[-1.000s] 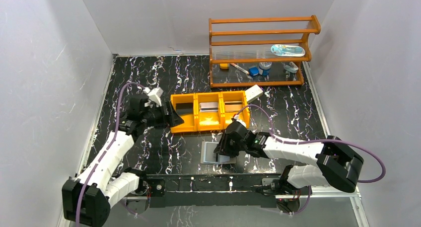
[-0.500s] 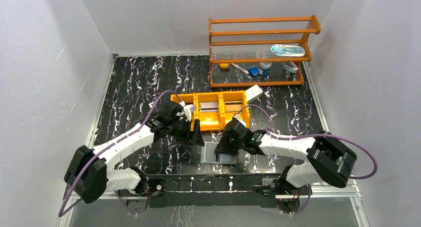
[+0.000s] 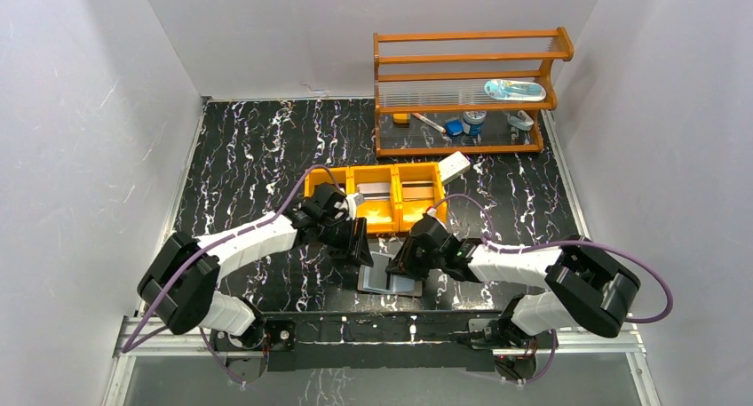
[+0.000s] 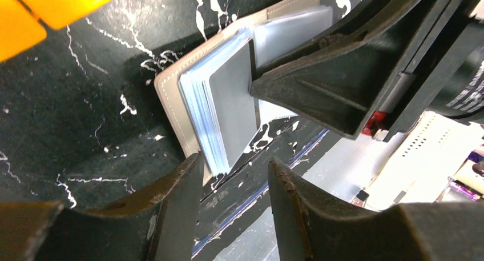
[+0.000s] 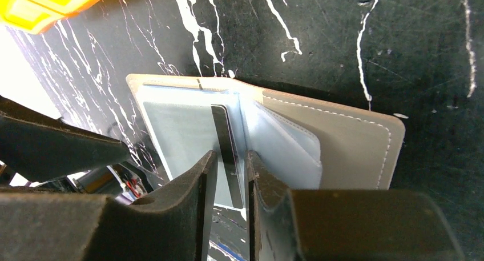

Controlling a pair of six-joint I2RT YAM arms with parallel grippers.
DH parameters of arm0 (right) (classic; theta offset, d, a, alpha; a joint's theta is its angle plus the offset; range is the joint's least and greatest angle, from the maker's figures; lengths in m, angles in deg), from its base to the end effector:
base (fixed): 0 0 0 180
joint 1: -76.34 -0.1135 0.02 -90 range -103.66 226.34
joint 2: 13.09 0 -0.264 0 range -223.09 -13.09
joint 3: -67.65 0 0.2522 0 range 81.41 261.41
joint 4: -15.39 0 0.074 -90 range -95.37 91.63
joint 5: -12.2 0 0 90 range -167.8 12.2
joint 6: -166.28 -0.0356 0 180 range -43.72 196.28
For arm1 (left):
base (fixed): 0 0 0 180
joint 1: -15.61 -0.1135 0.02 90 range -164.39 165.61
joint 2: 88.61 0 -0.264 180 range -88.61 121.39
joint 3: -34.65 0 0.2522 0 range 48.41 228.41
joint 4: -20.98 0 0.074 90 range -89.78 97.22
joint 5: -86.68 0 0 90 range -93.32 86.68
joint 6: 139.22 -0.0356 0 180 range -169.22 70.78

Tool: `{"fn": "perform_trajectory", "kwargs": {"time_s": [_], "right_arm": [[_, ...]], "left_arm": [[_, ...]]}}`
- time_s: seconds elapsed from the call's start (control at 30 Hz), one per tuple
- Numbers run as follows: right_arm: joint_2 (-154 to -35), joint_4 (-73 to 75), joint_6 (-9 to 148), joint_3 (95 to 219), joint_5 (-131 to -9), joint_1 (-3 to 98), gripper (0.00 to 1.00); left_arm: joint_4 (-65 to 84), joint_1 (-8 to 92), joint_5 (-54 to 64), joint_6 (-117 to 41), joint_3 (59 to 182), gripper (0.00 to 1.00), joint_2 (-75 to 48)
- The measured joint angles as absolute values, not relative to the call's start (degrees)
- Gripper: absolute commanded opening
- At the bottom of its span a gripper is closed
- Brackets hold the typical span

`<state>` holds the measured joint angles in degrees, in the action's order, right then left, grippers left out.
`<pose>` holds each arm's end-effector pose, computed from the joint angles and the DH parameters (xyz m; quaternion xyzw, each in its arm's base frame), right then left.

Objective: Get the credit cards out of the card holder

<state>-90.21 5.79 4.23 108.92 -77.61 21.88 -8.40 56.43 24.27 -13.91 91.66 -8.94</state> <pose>0.1408 0.1974 0.1450 0.1409 0.9146 0.3392 0.1692 0.1938 -0.1892 0.1928 0.1216 0.9136 -0.3723 0.1097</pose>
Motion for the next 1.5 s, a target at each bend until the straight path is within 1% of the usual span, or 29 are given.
{"fn": "perform_trajectory", "kwargs": {"time_s": [0.27, 0.4, 0.6, 0.73, 0.83, 1.0, 1.1, 1.2, 1.43, 1.5], "right_arm": [[-89.97, 8.26, 2.98, 107.39, -76.41, 22.32, 0.31], [-89.97, 8.26, 2.98, 107.39, -76.21, 22.34, 0.31], [-90.03, 8.28, 2.98, 107.39, -75.91, 22.64, 0.31], [-90.12, 9.62, 2.77, 106.86, -75.25, 22.71, 0.31], [-90.43, 11.63, 2.42, 105.97, -74.62, 22.86, 0.29], [-91.67, 12.79, 2.9, 105.94, -73.4, 23.32, 0.2], [-92.31, 13.33, 3.18, 106.07, -72.87, 23.5, 0.11], [-92.44, 12.9, 3.84, 106.45, -72.85, 23.5, 0.01], [-91.78, 11.02, 4.47, 106.99, -73.53, 23.43, 0.0], [-91.32, 10.45, 4.45, 106.99, -73.81, 23.37, 0.02]], "left_arm": [[-6.59, 58.2, 24.32, -12.51, 94.96, 0.28, -4.15], [-6.5, 58.79, 24.12, -12.16, 94.93, 0.25, -2.36], [-5.95, 58.96, 23.01, -11.94, 93.73, 0.24, -1.68], [-5.41, 59.16, 22.61, -11.83, 91.85, 0.18, -1.15], [-4.25, 59.33, 22.7, -11.99, 91.2, 0.17, -0.15], [-3.2, 59.36, 22.88, -12.12, 90.54, 0.17, -0.3], [-3.05, 59.36, 23.01, -12.12, 90.23, 0.16, -0.56], [-3.02, 59.36, 23.07, -12.12, 89.95, 0.17, -0.85], [-2.63, 59.36, 22.59, -11.03, 88.57, 0.17, -2.01], [-2.76, 59.4, 22.46, -10.63, 88.31, 0.18, -2.25]]}}
